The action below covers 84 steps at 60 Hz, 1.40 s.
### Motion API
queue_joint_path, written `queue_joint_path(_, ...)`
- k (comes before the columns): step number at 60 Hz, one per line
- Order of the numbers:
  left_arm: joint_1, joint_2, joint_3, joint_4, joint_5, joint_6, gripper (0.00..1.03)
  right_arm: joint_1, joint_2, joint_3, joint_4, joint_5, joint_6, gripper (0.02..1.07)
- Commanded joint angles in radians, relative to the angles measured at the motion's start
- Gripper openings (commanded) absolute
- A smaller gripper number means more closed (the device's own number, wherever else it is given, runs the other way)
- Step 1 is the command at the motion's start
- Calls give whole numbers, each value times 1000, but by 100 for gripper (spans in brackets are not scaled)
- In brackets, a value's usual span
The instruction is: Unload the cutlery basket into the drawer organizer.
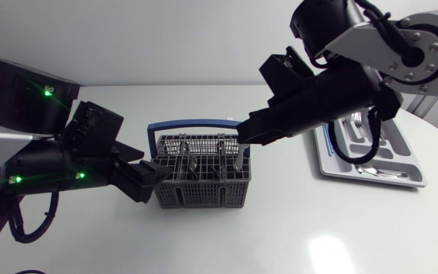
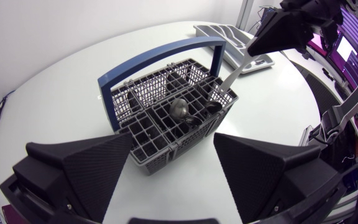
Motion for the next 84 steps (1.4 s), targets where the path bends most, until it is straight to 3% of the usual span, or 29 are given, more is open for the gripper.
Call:
queue_joint_path(1,-15,11,-30,8,4,-1,91,18,-34,9,-19,-16,-37,8)
queue_joint_path(22,-16,11,-30,8,4,-1,91,-38,-204,-34,-48,-18,-93,8)
queue_joint_path(42,-22,8,-25,5,4,-1,91,-387,-292,-68,-170,21,-138,8)
queue_joint_path(47,-24,7,-25,5,4,-1,91,-448,-293,-94,-170,80,-170,8)
queue_joint_path(69,-35,0,-25,-4,4,-1,91,-744,-155,-225,-2,301,-317,8)
queue_joint_path(84,-48,-3,-21,-7,4,-1,91,-876,75,-237,206,435,-365,8)
